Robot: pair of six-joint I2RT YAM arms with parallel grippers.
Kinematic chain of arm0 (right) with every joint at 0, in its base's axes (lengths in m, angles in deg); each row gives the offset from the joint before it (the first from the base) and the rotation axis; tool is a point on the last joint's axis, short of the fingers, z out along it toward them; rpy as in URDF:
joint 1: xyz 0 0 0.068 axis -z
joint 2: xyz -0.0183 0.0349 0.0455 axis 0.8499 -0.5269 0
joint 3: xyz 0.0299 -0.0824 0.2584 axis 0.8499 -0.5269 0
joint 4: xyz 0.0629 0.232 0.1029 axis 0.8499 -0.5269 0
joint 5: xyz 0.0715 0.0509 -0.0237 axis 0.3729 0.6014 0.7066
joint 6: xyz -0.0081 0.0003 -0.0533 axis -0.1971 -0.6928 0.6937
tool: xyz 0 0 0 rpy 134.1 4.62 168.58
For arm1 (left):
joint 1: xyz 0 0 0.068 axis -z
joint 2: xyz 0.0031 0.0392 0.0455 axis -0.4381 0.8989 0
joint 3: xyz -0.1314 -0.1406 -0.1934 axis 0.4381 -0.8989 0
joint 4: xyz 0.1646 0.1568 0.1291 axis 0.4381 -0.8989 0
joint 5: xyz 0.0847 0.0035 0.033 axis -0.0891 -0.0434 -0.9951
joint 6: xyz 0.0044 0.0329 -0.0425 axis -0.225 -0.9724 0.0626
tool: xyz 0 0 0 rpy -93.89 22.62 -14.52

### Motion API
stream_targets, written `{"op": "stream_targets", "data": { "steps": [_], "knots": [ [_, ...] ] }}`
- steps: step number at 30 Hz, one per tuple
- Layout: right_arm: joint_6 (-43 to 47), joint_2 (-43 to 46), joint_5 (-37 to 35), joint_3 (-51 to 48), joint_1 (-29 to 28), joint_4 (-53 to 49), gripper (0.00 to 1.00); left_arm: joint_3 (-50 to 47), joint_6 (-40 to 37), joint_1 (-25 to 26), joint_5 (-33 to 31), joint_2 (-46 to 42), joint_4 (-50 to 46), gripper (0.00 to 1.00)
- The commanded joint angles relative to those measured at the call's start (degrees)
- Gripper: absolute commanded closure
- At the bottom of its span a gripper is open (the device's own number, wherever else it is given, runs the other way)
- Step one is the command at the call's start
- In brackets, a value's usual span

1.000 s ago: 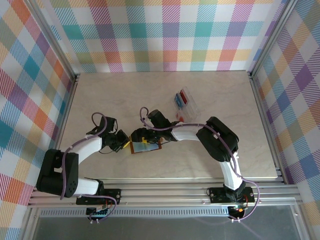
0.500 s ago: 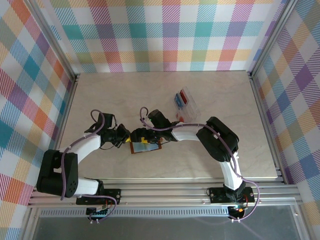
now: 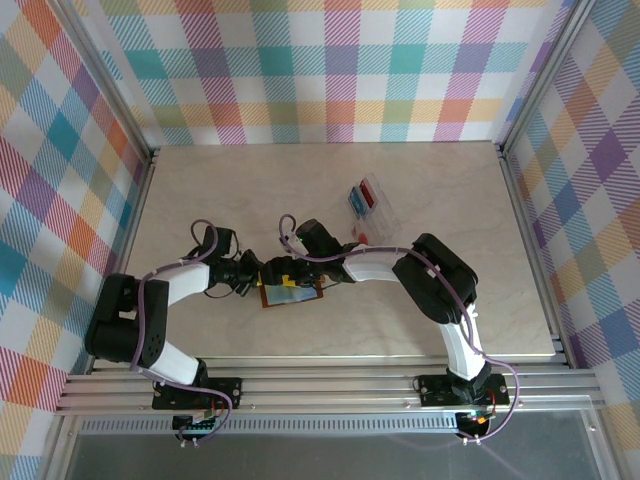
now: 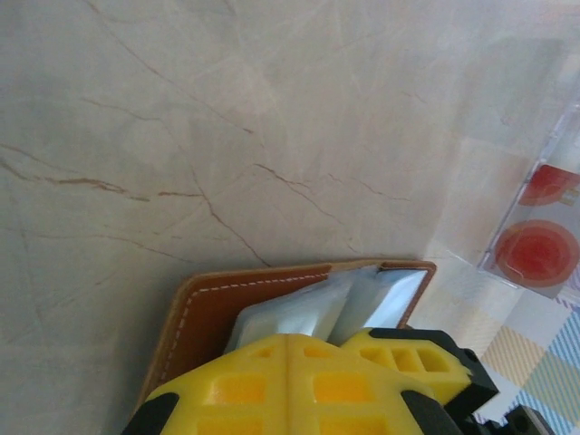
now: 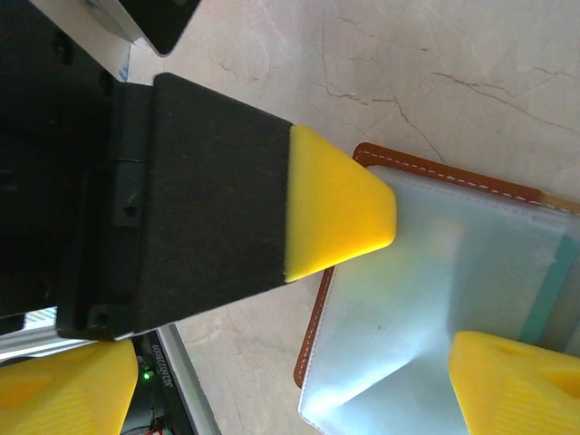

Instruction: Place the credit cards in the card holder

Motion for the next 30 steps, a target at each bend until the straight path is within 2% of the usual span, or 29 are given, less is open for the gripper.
{"op": "stream_targets", "data": {
  "steps": [1,11,20,25,30],
  "knots": [
    [1.1,-0.6,-0.9,-0.7,-0.4,-1.9,0.1,0.0,-2.7,1.3,-1.2,1.0,-3.8,0.96],
    [3.7,2.1,-0.6,2.4,-0.4,-7.0,0.07,-0.8,-5.8,2.3,-4.6,6.4,-4.3,0.98],
    [7.7,8.5,-4.8,4.3,0.3,-16.3,0.06,-2.7,-8.3,2.5,-10.7,3.4,-7.5,0.99],
    [10.2,14.9,-9.5,3.6,4.9,-23.8,0.07,-1.8,-9.6,2.8,-14.7,-0.1,-11.4,0.98],
    [12.5,20.4,-18.0,1.9,11.7,-32.1,0.09,-1.3,-10.0,3.3,-14.2,1.6,-11.2,0.98]
  ]
}}
